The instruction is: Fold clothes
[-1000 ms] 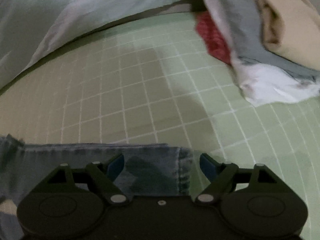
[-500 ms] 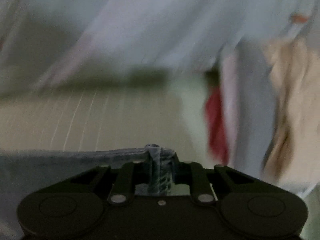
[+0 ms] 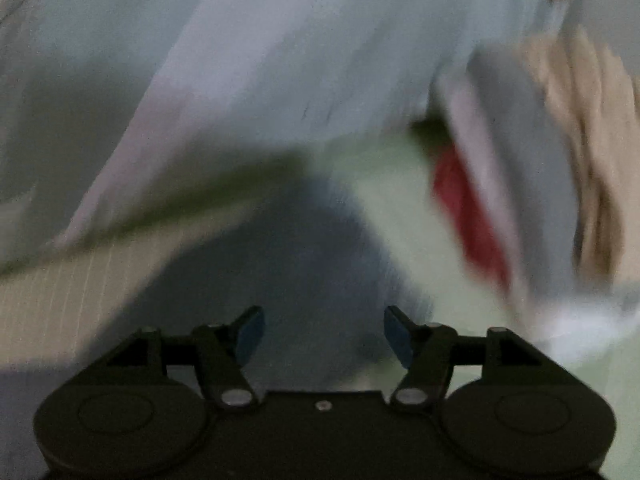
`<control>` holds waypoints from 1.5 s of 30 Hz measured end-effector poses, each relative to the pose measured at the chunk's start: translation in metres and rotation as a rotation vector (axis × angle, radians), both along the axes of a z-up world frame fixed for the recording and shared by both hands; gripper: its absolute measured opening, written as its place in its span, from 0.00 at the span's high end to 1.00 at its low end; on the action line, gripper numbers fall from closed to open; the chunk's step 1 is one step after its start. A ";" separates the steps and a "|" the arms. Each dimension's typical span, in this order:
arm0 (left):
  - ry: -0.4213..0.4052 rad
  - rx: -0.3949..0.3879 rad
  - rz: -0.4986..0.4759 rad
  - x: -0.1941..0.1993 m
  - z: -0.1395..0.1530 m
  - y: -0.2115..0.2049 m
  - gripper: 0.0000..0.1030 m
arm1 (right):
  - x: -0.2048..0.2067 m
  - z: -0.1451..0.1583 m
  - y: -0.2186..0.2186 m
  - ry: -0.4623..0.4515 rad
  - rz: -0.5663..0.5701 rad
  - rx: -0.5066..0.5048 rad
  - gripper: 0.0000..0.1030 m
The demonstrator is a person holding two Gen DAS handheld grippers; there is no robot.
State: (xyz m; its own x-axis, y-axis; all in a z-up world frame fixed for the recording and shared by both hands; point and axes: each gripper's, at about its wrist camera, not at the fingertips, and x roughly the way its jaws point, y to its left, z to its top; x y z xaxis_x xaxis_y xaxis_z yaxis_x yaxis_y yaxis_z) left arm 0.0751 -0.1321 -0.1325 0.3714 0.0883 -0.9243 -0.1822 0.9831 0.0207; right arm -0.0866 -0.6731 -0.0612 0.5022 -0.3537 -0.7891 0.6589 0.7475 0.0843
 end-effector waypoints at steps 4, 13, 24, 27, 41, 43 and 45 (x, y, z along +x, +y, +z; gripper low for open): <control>-0.004 0.001 0.006 0.000 0.001 -0.002 0.00 | -0.033 -0.017 0.065 0.021 0.035 0.049 0.30; -0.004 -0.040 -0.045 -0.007 0.007 0.004 0.00 | -0.037 -0.038 0.113 0.202 0.107 -0.099 0.31; -0.119 -0.085 -0.064 -0.062 0.039 0.024 0.00 | -0.149 0.092 0.088 -0.354 -0.016 -0.094 0.97; -0.118 -0.086 -0.080 -0.081 0.042 0.027 0.00 | -0.212 0.147 0.093 -0.580 -0.047 -0.135 0.97; -0.079 -0.049 -0.114 -0.125 0.032 0.016 0.00 | -0.300 -0.017 0.079 0.045 -0.246 -0.022 0.48; -0.073 -0.045 -0.123 -0.125 0.031 0.011 0.00 | -0.289 -0.012 0.077 0.013 -0.226 -0.054 0.44; -0.066 -0.042 -0.132 -0.125 0.030 0.005 0.00 | -0.274 -0.010 0.075 0.002 -0.200 -0.073 0.42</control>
